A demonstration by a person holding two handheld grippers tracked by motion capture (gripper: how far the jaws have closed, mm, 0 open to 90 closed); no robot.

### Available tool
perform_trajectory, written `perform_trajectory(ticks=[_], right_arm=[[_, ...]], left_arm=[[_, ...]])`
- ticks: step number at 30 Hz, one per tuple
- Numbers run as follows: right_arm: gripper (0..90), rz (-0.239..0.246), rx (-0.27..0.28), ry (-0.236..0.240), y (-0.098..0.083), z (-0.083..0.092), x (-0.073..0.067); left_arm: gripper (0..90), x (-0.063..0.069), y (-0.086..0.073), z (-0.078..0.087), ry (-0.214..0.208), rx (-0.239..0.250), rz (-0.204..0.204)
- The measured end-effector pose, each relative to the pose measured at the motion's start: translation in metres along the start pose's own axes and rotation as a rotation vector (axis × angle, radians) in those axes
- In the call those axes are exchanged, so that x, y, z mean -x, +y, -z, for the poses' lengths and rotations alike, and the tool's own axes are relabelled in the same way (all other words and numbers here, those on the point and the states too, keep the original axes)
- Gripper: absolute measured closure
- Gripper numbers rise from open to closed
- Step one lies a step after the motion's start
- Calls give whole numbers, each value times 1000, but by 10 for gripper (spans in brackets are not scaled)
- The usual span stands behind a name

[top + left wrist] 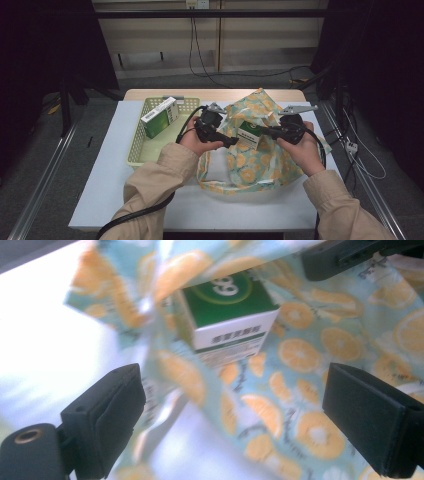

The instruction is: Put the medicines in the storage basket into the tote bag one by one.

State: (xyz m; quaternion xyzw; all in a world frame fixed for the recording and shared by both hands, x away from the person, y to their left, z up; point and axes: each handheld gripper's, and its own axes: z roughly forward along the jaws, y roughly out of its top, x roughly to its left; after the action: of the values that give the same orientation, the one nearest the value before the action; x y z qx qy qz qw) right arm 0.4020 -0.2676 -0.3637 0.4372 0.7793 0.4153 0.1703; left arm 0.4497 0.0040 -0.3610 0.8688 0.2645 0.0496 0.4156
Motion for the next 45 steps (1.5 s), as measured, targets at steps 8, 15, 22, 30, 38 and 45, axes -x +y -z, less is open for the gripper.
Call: perform_trajectory(ticks=[8, 15, 22, 30, 38, 45], right_arm=[[900, -7, 4, -4, -1, 1, 1], [900, -1, 2, -3, -1, -1, 0], [900, -1, 4, -3, -1, -1, 0], [900, 0, 4, -3, -1, 1, 0], [900, 2, 7, -3, -1, 1, -1], [900, 2, 5, -3, -1, 2, 0]], left_arm=[[86, -21, -10, 27, 30, 6, 14], [73, -35, -13, 49, 43, 5, 2], [65, -51, -21, 64, 83, -9, 3], [70, -72, -31, 75, 146, -52, 0], [70, -99, -43, 90, 200, -49, 37], [103, -120, -56, 99, 268, -45, 64]])
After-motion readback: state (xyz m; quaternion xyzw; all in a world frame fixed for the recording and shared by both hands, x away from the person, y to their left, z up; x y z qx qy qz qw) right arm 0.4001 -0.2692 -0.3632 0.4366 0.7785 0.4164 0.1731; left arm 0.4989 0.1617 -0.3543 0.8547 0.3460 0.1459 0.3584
